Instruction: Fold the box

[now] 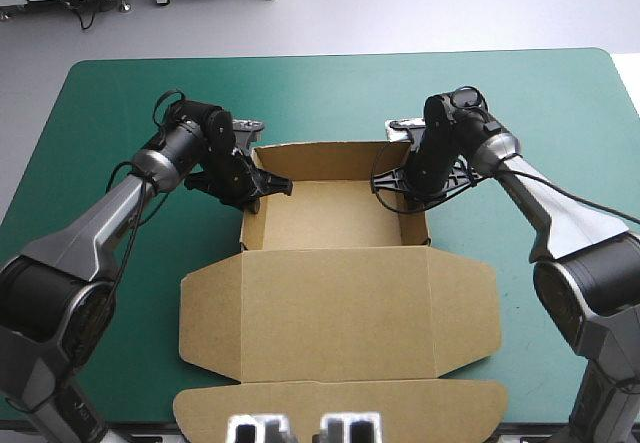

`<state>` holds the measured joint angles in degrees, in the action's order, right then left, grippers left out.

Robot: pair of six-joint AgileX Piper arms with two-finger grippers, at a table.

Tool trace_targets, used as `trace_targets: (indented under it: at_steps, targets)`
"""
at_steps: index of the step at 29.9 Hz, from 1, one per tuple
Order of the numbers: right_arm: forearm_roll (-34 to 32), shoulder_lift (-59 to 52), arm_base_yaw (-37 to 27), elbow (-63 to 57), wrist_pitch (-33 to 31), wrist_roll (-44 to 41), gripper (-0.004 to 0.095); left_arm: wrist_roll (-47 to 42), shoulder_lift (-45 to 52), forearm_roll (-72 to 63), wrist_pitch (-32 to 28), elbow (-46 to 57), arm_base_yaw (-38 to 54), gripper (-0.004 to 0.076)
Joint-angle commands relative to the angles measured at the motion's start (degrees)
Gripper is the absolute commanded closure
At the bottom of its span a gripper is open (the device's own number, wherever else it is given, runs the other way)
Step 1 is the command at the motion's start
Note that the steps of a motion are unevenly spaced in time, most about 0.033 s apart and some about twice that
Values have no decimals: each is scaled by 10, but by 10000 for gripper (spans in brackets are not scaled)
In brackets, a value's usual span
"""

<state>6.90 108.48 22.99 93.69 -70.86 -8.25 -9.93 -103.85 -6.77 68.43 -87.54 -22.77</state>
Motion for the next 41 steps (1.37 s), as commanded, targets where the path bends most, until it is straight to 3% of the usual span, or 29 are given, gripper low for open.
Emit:
trace_targets:
  at_steps: [1,8,11,24,31,35,41]
  targets:
    - [37,-16,6,14,50,10,568,-1,-1,7,-10,0,-2,567]
    - [35,-17,6,14,51,10,522,4,-1,3,-11,0,-2,325]
    - [23,-17,6,14,51,10,519,4,-1,3,-15,0,-2,267]
    - [-35,-18,6,73,45,12,495,16,-1,-1,-13,-25,-2,258]
    - [-89,-18,6,129,18,12,460,16,-1,5,2,-117,-2,259]
    - [-91,-18,6,157,-7,29,460,16,-1,35,49,-176,-2,260]
    - [-93,-36,6,178,-7,66,460,36,38,51,52,-256,-2,301]
